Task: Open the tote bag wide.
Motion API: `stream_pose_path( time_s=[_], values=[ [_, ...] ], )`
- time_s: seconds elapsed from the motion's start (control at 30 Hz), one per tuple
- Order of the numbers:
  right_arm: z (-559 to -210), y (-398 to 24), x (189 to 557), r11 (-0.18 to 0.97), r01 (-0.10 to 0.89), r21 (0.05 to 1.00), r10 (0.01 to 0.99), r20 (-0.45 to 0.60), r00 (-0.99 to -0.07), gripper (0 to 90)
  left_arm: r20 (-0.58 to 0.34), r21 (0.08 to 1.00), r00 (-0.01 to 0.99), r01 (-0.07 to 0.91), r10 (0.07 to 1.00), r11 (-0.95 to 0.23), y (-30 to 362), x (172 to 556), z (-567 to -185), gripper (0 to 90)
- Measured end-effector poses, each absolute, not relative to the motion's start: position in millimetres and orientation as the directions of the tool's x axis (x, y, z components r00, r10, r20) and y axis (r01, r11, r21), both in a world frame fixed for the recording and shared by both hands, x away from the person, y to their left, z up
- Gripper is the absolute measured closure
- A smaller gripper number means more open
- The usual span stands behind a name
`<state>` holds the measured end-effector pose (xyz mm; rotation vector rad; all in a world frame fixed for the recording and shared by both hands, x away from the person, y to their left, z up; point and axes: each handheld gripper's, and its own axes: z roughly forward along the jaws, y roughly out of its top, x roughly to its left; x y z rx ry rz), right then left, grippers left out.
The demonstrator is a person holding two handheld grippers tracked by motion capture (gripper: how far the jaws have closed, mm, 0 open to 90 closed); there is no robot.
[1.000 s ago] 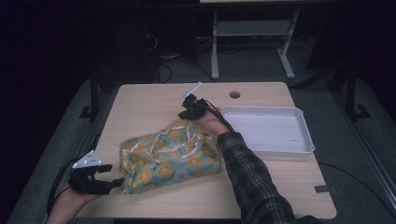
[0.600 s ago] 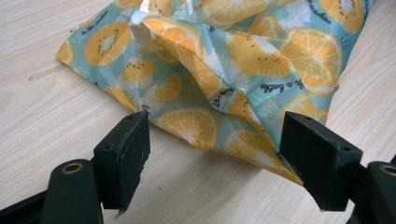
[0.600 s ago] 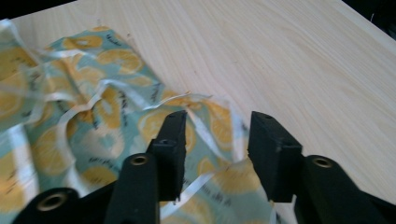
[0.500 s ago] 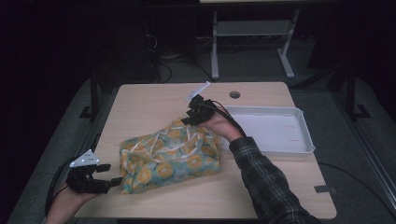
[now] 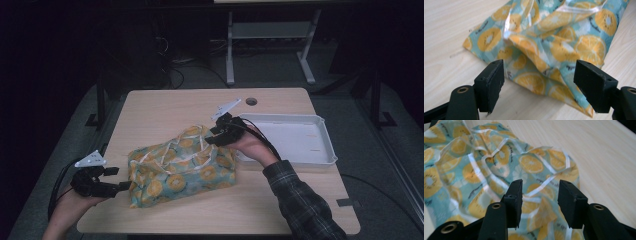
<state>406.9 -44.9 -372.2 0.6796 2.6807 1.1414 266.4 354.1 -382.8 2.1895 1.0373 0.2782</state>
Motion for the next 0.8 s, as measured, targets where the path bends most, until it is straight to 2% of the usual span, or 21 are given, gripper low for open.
stream_pose_path(
  time_s=[0.3,0.63,0.8],
  values=[
    [-385.8,-44.5,413.4,0.620,0.355,0.700,0.462,0.039,-0.886,55.5,-0.086,0.684,0.681,0.571,0.727,-0.453,338.1,292.6,-368.2,25.0],
    [-400.9,-39.3,420.8,0.634,0.377,0.675,0.464,0.058,-0.884,56.7,-0.092,0.681,0.718,0.552,0.690,-0.482,308.8,324.7,-368.8,25.3],
    [-407.9,-38.6,420.8,0.648,0.382,0.658,0.462,0.059,-0.885,63.7,-0.106,0.674,0.734,0.550,0.671,-0.494,292.3,341.3,-373.5,28.0]
  ],
)
